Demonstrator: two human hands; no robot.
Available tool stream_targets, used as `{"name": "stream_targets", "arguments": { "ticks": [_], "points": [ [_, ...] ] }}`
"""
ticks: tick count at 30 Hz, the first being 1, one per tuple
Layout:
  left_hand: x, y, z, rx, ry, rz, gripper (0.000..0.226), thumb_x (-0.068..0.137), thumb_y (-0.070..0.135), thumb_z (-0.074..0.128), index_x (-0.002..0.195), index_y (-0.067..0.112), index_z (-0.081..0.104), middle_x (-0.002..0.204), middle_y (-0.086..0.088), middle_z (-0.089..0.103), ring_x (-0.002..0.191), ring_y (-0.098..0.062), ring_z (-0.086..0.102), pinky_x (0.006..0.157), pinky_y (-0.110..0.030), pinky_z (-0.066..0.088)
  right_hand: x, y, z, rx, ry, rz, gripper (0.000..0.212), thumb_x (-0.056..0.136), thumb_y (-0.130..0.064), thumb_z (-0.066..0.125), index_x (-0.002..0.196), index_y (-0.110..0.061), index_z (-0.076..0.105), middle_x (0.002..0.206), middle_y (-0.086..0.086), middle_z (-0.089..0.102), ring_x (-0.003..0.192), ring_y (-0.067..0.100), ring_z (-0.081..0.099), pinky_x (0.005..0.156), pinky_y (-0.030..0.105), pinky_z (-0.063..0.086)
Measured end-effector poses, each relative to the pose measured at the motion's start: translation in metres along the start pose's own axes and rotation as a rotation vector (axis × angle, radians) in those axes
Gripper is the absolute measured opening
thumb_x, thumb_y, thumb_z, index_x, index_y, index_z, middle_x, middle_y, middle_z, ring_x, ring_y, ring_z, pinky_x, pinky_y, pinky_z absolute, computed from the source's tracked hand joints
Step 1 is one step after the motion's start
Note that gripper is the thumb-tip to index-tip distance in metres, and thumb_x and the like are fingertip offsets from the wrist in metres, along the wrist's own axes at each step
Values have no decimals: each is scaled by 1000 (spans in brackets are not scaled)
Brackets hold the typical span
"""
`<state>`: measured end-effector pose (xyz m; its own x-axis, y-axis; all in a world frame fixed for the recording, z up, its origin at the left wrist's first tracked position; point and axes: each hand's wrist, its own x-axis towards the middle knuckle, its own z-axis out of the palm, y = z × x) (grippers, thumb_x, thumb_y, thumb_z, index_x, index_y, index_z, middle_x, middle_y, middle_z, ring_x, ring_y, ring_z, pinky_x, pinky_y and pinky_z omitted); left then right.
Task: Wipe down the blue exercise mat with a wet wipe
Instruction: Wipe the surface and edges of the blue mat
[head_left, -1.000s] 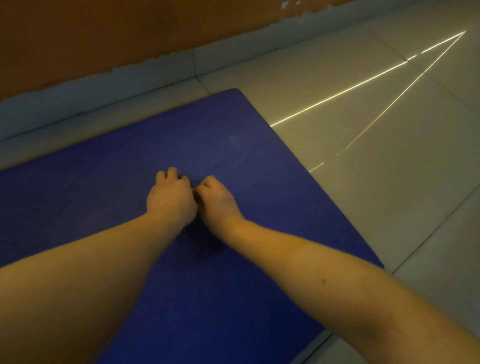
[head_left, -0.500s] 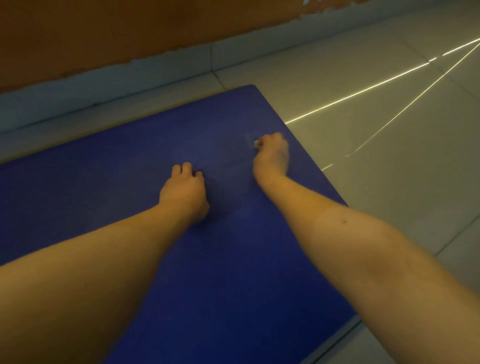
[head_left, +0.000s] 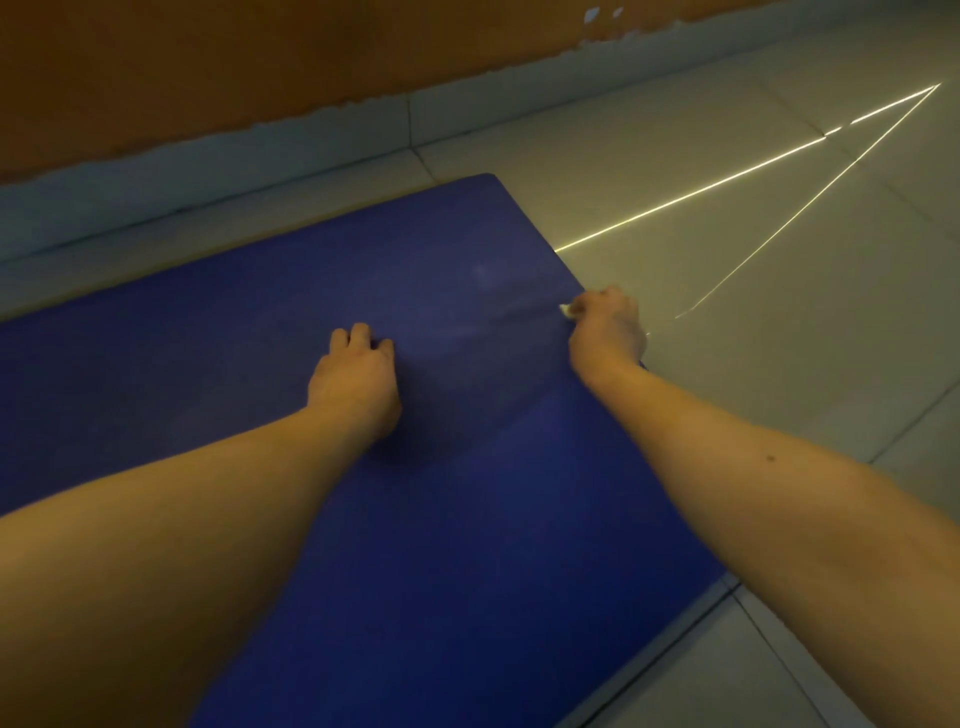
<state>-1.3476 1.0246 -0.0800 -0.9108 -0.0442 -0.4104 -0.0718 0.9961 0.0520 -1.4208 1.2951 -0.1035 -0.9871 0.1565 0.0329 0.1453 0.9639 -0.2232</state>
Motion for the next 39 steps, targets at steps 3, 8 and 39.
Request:
{"name": "stream_targets", "arguments": {
  "ticks": [3, 8, 39],
  "points": [
    [1, 1, -4, -27, 4, -9, 56, 96, 27, 62, 146, 12, 40, 148, -8, 27, 133, -32, 30, 104, -43, 44, -9, -29, 10, 82, -1, 74, 23, 100, -12, 58, 120, -13, 68, 122, 9, 54, 117, 27, 45, 80, 29, 38],
    [1, -2, -6, -158, 58, -44, 48, 94, 25, 60, 140, 18, 49, 144, -3, 34, 131, -26, 33, 101, -42, 46, -77, -125, 39, 289, -85, -399, 12, 95, -8, 61, 98, -9, 73, 100, 11, 60, 101, 30, 47, 86, 39, 45],
    [53, -23, -26, -229, -154, -376, 115, 72, 65, 78, 159, 25, 14, 164, -8, -3, 149, -44, -2, 108, -70, 32, 99, -84, 28, 12, -6, -343, 31, 96, -5, 50, 119, -12, 70, 126, 20, 57, 119, 36, 50, 97, 37, 39]
  ]
}}
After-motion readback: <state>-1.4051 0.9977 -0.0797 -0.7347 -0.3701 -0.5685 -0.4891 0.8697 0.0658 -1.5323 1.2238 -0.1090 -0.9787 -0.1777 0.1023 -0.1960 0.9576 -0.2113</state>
